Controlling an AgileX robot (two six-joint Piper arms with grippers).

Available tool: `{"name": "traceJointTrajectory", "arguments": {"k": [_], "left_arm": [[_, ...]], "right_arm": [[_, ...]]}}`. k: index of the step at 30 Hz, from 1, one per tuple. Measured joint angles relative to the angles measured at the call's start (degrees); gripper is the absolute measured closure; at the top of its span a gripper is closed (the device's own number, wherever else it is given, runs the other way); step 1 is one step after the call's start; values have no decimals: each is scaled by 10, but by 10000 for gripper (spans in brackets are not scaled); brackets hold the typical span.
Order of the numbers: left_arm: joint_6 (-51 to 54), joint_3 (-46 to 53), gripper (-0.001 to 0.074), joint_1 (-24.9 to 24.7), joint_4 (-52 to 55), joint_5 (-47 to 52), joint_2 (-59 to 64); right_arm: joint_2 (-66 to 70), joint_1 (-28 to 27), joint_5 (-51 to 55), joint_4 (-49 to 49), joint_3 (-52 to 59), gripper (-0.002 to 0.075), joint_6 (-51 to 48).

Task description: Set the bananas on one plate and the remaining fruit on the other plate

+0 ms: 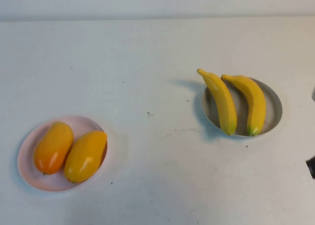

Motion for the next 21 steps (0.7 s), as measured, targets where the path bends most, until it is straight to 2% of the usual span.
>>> {"name": "traceJointTrajectory", "arguments": {"k": [6,10,13,17,21], "left_arm": [[0,0,734,0,0,0,0],[0,0,734,0,0,0,0],[0,0,734,0,0,0,0],[0,0,734,0,0,0,0],[0,0,734,0,0,0,0]], "right_arm": [[-105,0,-93,-19,107,741,0],[-180,-5,-224,-65,206,741,0],[-246,-55,-339,-93,296,741,0],[-343,-156,-505,-102,436,741,0],[-445,-226,-601,-104,541,742,0]]}}
